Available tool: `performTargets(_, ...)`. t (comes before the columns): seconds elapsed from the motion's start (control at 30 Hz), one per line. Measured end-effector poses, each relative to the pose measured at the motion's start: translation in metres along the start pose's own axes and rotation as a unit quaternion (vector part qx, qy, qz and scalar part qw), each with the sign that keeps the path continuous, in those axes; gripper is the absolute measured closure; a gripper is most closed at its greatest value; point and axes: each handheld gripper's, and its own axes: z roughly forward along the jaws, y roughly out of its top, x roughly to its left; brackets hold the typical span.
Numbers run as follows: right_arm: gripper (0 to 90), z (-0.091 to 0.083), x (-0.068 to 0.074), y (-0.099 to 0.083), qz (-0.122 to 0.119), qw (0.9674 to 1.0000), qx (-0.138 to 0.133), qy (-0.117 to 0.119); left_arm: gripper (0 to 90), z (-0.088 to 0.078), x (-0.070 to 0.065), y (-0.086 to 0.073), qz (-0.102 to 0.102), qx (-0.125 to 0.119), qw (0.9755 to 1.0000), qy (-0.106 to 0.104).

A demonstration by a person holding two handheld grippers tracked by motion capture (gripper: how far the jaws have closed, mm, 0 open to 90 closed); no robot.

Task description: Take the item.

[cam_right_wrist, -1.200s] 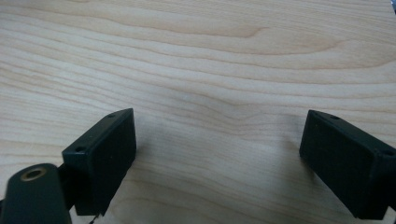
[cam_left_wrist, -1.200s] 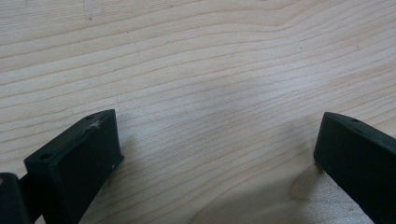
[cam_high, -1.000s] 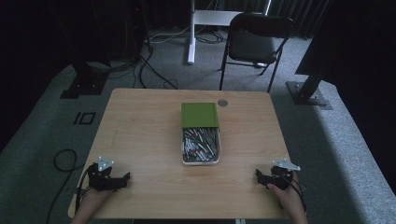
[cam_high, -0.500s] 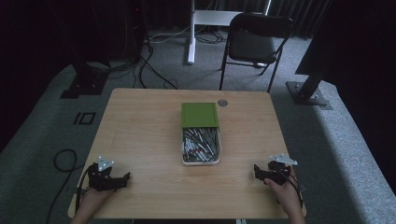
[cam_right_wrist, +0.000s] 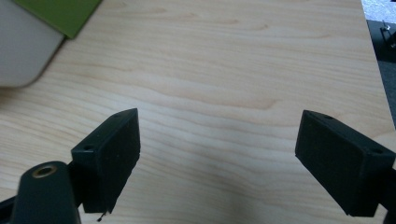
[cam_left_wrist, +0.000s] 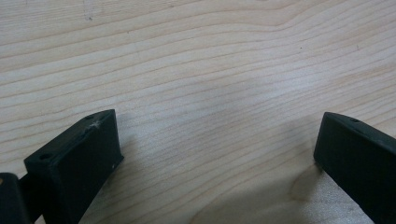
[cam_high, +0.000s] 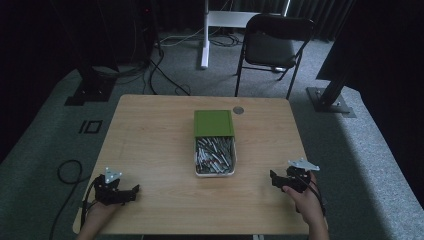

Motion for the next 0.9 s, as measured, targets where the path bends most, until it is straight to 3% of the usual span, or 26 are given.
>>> performTargets(0.43,14.2,-0.01,0.02,0.026,-0.022,0.9992,-0.021,0.025,1.3,0.0,0.0,0.0,0.0,0.0,1.0,0.0)
performTargets(0.7,14.6,-0.014,0.038,0.046,-0.036,0.9973,-0.042,0.048,1.3,0.0,0.0,0.0,-0.002,-0.001,1.0,0.0)
performTargets(0.9,15.8,-0.021,0.051,0.061,-0.049,0.9955,-0.062,0.053,1.3,0.0,0.0,0.0,-0.002,-0.001,1.0,0.0)
